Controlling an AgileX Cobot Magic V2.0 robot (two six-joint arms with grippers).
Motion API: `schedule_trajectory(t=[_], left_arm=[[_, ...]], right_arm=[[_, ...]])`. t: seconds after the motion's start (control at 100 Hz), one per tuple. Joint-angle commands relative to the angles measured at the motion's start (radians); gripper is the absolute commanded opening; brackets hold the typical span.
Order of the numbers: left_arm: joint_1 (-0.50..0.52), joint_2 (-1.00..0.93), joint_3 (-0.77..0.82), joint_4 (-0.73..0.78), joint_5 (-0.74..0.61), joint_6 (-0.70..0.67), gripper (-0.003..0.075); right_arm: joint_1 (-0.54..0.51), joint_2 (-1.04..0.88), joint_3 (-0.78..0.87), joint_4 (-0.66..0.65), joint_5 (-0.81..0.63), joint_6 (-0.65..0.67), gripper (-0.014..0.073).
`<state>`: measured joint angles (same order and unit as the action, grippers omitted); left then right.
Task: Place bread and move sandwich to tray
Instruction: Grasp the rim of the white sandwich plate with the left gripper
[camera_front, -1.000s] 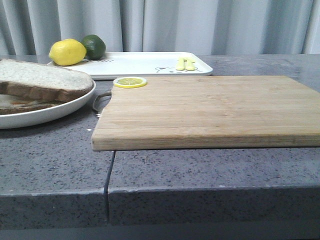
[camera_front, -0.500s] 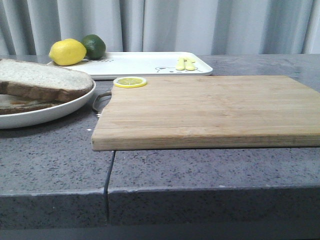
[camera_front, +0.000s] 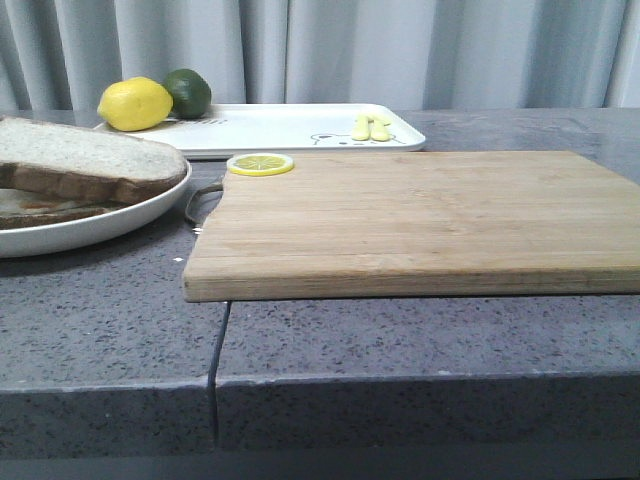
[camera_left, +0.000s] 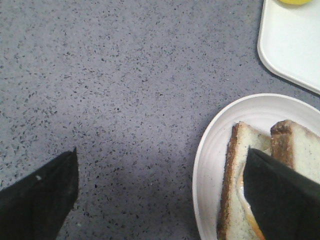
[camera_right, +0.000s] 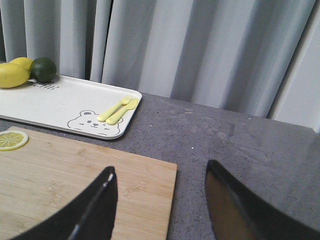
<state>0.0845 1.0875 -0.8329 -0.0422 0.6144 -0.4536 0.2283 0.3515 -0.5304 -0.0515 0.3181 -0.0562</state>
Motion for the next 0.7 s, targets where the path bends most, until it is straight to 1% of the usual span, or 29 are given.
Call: schedule_trajectory(t=[0.0, 0.12, 0.27, 0.5, 0.69], left_arm=[[0.003, 0.010, -0.030, -0.014, -0.069, -0.009, 0.0618], [0.003, 0.034, -0.030, -0.018, -0.072, 0.003, 0.0618], [0.003, 0.062, -0.030, -0.050, -0.072, 0.076, 0.0618], [0.002, 0.097, -0.030, -0.052, -0.078, 0.119, 0.0618], [0.002, 0.107, -0.030, -0.073, -0.082, 0.121, 0.0618]], right_arm=[[-0.007, 0.006, -0.026, -0.013, -0.076, 0.003, 0.0407], [-0.007, 0.006, -0.026, -0.013, -0.076, 0.003, 0.0407], [-0.007, 0.006, -0.026, -0.013, -0.077, 0.003, 0.0407], [-0.007, 0.006, -0.026, -0.013, -0.077, 0.003, 0.0407], [-0.007, 0.006, -0.026, -0.013, -0.077, 0.003, 0.0407]])
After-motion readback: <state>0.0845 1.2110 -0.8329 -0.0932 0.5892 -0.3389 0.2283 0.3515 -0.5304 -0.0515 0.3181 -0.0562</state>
